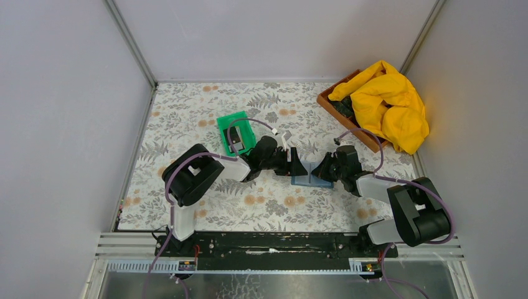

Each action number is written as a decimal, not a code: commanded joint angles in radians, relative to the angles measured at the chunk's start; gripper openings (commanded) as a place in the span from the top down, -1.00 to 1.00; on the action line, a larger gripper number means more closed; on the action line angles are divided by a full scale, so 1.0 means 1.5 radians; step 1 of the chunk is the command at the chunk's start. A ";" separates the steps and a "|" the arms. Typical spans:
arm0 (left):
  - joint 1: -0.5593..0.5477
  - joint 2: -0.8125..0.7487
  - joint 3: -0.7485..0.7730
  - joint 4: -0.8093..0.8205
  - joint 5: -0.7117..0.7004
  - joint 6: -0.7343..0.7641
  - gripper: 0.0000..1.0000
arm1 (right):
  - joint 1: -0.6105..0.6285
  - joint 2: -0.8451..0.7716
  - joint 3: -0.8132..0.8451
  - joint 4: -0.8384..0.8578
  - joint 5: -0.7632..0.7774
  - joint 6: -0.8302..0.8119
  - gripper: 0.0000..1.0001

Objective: Take the credit cards out of the card holder

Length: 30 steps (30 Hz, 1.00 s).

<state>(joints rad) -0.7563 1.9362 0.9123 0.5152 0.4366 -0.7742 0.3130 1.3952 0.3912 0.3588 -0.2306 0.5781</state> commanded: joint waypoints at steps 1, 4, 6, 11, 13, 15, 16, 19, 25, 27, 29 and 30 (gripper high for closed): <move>0.004 -0.012 -0.009 -0.004 -0.013 0.015 -0.51 | 0.004 0.022 -0.014 -0.035 -0.004 -0.009 1.00; 0.005 -0.009 -0.007 -0.004 -0.012 0.015 -0.51 | 0.004 0.023 -0.015 -0.034 -0.005 -0.008 1.00; 0.004 -0.004 -0.005 -0.003 -0.012 0.014 -0.51 | 0.004 0.023 -0.014 -0.033 -0.005 -0.008 1.00; 0.003 0.016 -0.005 0.020 0.001 -0.003 -0.51 | 0.004 0.025 -0.015 -0.033 -0.005 -0.008 1.00; 0.000 0.022 -0.001 0.028 0.006 -0.010 -0.50 | 0.003 0.027 -0.015 -0.030 -0.007 -0.007 1.00; -0.005 0.027 0.008 0.029 0.011 -0.011 -0.50 | 0.004 0.030 -0.016 -0.027 -0.009 -0.008 0.99; -0.009 0.028 0.014 0.028 0.011 -0.010 -0.50 | 0.004 0.032 -0.016 -0.025 -0.010 -0.006 1.00; -0.018 0.033 0.028 0.018 0.007 -0.006 -0.51 | 0.004 0.032 -0.017 -0.023 -0.013 -0.006 1.00; -0.023 0.045 0.026 0.049 0.018 -0.029 -0.51 | 0.004 0.027 -0.020 -0.026 -0.012 -0.007 1.00; -0.027 0.047 0.026 0.061 0.022 -0.038 -0.51 | 0.004 0.029 -0.021 -0.024 -0.013 -0.006 1.00; -0.033 0.050 0.032 0.070 0.029 -0.045 -0.51 | 0.004 0.029 -0.020 -0.024 -0.014 -0.006 1.00; -0.036 0.052 0.036 0.073 0.031 -0.048 -0.51 | 0.004 0.030 -0.021 -0.023 -0.014 -0.006 1.00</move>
<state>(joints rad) -0.7597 1.9652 0.9318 0.5392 0.4408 -0.8066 0.3073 1.4075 0.3874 0.3862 -0.2443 0.5785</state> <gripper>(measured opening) 0.753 0.016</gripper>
